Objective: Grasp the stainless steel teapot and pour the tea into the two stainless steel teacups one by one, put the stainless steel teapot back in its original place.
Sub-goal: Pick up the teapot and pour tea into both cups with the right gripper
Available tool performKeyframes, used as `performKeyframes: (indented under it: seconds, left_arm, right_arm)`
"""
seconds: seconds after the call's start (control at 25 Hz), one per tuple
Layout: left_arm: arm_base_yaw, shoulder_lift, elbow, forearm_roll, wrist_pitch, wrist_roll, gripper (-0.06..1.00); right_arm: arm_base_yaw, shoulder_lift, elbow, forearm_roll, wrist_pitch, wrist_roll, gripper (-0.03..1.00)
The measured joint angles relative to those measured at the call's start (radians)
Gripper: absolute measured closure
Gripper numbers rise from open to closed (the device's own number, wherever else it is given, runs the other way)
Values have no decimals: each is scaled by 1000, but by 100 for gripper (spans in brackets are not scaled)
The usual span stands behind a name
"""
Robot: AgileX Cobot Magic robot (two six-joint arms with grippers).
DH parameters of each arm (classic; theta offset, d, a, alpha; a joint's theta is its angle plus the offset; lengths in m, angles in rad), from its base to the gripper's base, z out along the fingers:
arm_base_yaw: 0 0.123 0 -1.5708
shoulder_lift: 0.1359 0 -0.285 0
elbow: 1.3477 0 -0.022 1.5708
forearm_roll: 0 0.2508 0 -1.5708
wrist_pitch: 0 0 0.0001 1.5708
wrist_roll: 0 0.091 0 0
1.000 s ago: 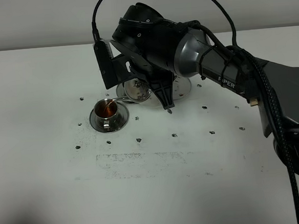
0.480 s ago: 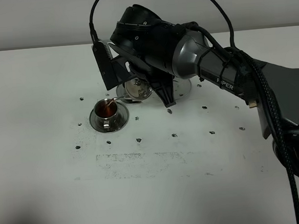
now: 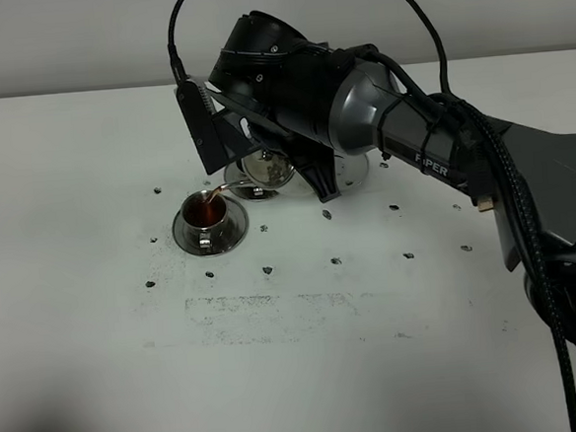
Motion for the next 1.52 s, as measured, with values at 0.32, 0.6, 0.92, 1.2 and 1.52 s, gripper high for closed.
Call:
performKeyframes:
  seconds: [0.32, 0.6, 0.92, 1.2, 1.52]
  left_arm:
    - [0, 0, 0, 0, 0, 0, 70]
    - [0, 0, 0, 0, 0, 0, 70]
    - [0, 0, 0, 0, 0, 0, 70]
    - [0, 0, 0, 0, 0, 0, 70]
    - [0, 0, 0, 0, 0, 0, 70]
  right_arm:
    - [9, 3, 0, -11, -1, -1, 74]
    - [11, 3, 0, -15, -3, -1, 74]
    - [20, 3, 0, -17, -3, -1, 74]
    - [16, 3, 0, 20, -2, 4, 74]
    - [-28, 3, 0, 111, 0, 29, 74]
